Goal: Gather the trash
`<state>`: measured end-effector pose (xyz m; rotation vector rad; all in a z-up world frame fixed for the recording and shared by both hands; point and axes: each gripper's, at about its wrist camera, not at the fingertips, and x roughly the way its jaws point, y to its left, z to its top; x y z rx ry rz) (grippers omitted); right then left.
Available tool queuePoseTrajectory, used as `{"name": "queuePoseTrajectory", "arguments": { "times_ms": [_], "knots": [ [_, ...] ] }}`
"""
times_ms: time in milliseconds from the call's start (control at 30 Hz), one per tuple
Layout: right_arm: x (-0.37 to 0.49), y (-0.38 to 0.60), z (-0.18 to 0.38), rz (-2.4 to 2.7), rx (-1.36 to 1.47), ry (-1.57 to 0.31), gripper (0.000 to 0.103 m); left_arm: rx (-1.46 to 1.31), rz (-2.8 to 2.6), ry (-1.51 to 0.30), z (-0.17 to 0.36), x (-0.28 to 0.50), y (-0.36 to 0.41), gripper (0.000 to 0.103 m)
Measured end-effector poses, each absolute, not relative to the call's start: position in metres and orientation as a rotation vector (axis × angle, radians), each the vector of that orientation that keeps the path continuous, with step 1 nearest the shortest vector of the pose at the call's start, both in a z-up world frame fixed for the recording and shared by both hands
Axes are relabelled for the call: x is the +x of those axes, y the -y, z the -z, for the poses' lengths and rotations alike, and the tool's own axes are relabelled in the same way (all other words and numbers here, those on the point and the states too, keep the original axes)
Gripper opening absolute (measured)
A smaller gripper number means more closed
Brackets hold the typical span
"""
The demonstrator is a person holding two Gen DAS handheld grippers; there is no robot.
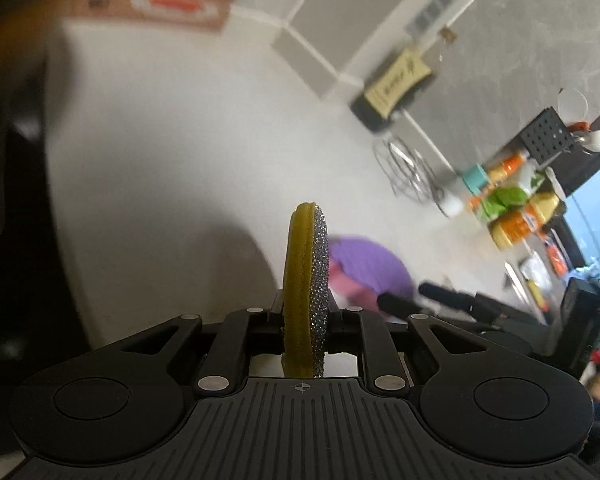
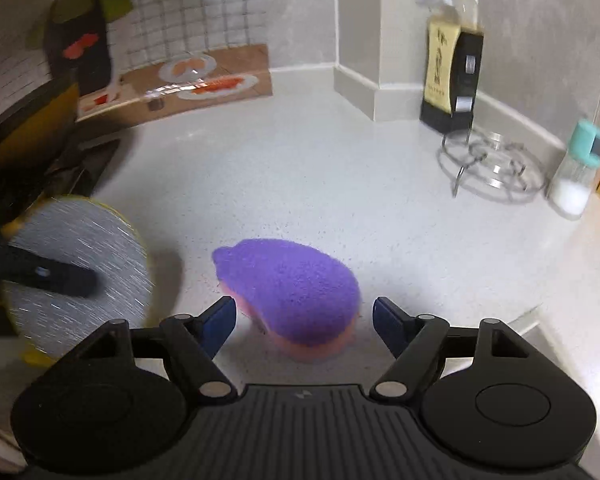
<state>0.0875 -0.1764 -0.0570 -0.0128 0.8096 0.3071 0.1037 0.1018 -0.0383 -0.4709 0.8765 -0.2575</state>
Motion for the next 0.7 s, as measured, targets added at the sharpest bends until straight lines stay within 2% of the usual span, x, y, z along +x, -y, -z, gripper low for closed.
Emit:
{"name": "queuePoseTrajectory", "arguments": {
  "times_ms": [233,467,700],
  "knots": [
    [0.08,0.149,0.066,-0.426,0.01,-0.895,0.076,-0.396,0.207,-0.848,0.033,0.094,-0.113,0.018],
    [0.076,0.117,0.041,-0.328,-0.228,-0.762,0.076,-0.422,0.256,-0.841,0.041,0.084,-0.122,0.018],
    [0.124,0.092,0.054,-0.187,-0.155,-0.807,0.076,-0.45,0.26,-0.825,0.044,0.08,-0.141,0.018]
  ]
}}
